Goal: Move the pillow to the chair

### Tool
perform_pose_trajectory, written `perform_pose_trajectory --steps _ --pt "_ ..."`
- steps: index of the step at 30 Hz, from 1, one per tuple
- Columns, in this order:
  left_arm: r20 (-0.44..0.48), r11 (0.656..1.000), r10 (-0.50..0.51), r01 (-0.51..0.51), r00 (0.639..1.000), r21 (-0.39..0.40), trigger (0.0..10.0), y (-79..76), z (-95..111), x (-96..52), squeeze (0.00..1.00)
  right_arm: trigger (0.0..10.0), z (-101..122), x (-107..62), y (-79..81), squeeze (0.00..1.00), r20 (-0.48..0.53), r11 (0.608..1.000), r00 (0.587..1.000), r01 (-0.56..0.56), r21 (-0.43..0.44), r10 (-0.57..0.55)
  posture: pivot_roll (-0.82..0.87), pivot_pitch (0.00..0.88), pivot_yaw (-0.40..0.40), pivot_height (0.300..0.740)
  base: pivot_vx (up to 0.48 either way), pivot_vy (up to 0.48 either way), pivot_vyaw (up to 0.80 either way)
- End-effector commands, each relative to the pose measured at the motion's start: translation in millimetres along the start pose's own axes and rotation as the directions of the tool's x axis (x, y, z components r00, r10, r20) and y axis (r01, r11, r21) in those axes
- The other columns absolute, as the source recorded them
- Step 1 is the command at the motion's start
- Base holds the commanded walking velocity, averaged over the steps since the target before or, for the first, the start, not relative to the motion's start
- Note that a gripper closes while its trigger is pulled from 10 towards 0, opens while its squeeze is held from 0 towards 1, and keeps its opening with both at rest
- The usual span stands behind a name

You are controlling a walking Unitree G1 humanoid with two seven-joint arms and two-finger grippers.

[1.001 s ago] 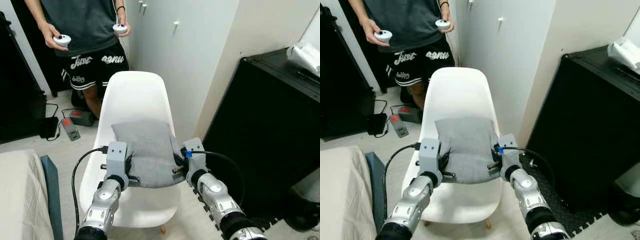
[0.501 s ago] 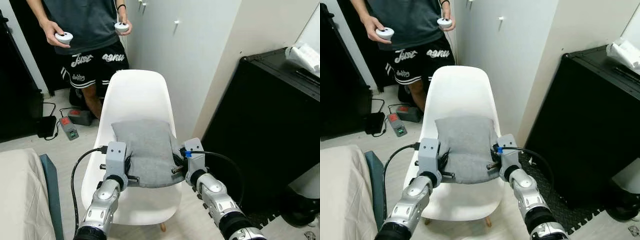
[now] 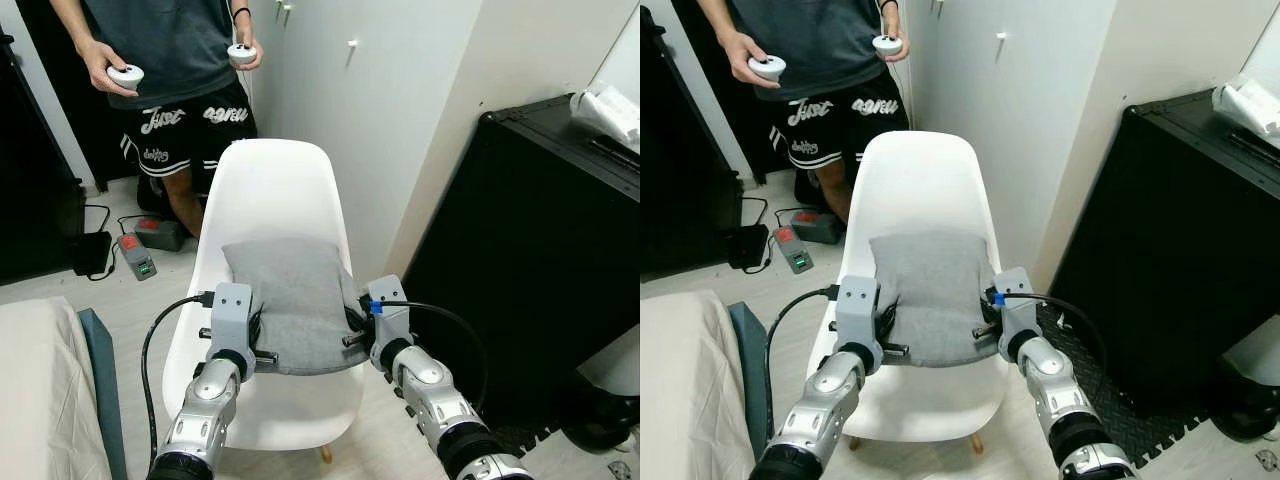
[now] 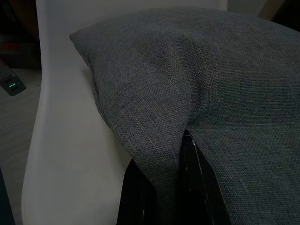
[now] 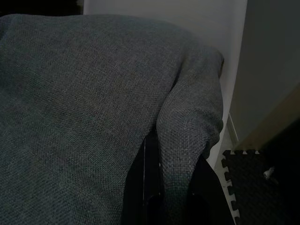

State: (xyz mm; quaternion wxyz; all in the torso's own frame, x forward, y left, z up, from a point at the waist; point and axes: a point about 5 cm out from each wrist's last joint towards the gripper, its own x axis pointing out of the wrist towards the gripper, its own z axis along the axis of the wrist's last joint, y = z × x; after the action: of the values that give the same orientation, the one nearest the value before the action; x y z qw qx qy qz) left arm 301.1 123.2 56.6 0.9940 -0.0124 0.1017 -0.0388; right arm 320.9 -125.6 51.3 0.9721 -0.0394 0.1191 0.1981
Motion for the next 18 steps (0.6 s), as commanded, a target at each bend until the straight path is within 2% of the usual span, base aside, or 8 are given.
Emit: perform_pose_trajectory --steps 1,9,18 --pt "0.043 0.996 0.088 -0.089 0.995 0.008 10.0 19.6 5.9 -1.0 0.00 10.0 -0.4 -2.4 -9.5 0.00 -0.009 0.999 1.000 0.026 -0.023 -0.026 -0.01 0.080 -0.047 0.710 0.000 0.000 0.00" --pt "0.037 0.996 0.088 -0.088 0.995 0.009 10.0 19.9 4.1 -2.1 0.00 10.0 -0.7 -2.0 -9.5 0.00 -0.021 1.000 1.000 0.006 -0.028 -0.007 -0.01 0.088 -0.047 0.680 0.000 0.000 0.00" --pt "0.034 0.996 0.091 -0.092 0.995 0.010 10.0 20.2 3.4 -2.8 0.00 10.0 -0.5 -1.5 -8.5 0.00 -0.020 0.999 1.000 0.006 -0.041 -0.007 -0.01 0.092 -0.048 0.680 0.000 0.000 0.00"
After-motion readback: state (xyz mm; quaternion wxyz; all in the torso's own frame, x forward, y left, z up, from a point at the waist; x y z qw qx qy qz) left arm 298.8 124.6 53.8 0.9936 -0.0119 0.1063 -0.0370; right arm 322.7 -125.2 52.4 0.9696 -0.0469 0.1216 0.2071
